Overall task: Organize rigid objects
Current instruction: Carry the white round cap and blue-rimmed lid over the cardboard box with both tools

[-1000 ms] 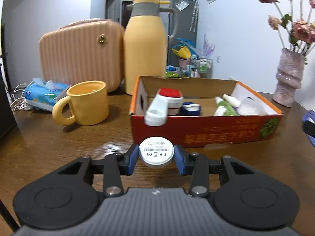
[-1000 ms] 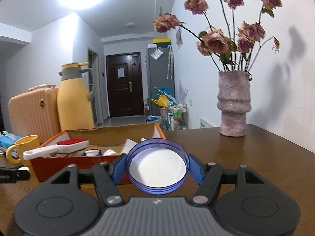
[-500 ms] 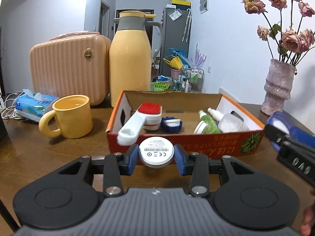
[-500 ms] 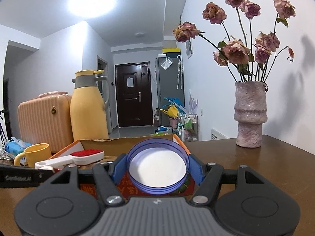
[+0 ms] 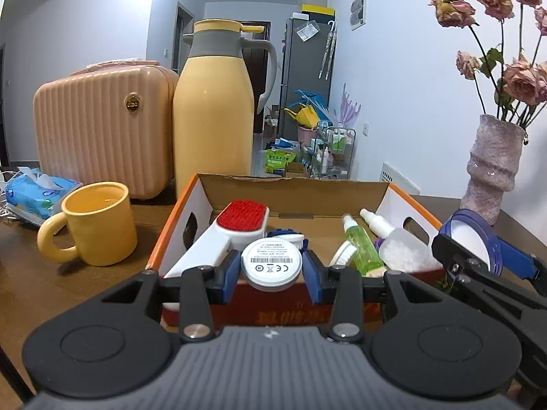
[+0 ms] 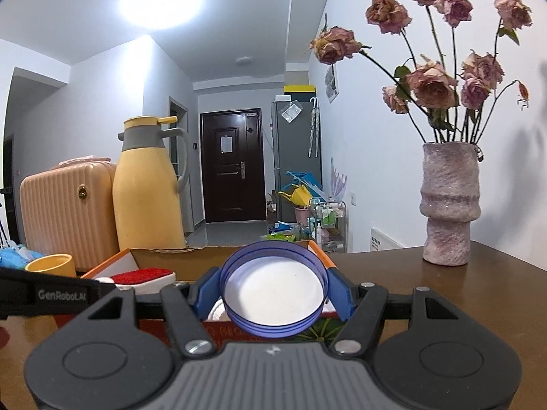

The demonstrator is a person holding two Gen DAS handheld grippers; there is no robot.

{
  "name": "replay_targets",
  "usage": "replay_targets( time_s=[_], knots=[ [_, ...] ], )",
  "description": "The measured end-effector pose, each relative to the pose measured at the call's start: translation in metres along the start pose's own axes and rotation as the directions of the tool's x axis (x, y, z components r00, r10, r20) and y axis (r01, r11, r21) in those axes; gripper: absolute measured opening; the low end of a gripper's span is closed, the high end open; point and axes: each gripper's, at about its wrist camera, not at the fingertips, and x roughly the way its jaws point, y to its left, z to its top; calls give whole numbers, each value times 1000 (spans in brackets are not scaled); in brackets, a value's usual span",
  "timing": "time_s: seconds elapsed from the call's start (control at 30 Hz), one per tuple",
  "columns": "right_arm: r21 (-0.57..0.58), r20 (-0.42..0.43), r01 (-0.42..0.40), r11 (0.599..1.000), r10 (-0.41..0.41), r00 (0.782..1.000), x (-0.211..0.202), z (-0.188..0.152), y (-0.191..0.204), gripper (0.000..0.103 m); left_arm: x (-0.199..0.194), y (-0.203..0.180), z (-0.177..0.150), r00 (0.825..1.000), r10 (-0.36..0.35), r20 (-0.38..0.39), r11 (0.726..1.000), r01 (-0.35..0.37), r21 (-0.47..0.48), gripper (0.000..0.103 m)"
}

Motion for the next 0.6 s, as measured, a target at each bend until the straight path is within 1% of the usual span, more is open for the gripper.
replay_targets(
  time_s=[0.3, 0.6],
  knots=[
    [-8, 1, 2, 1000, -2, 1000, 34, 6, 3, 65, 32, -2, 16, 1000, 6, 8, 1000, -6, -10, 40],
    [-10, -24, 20, 1000, -20, 1000, 70, 9, 0, 65, 60, -6, 27, 1000, 11, 15, 1000, -11, 0, 40]
  ],
)
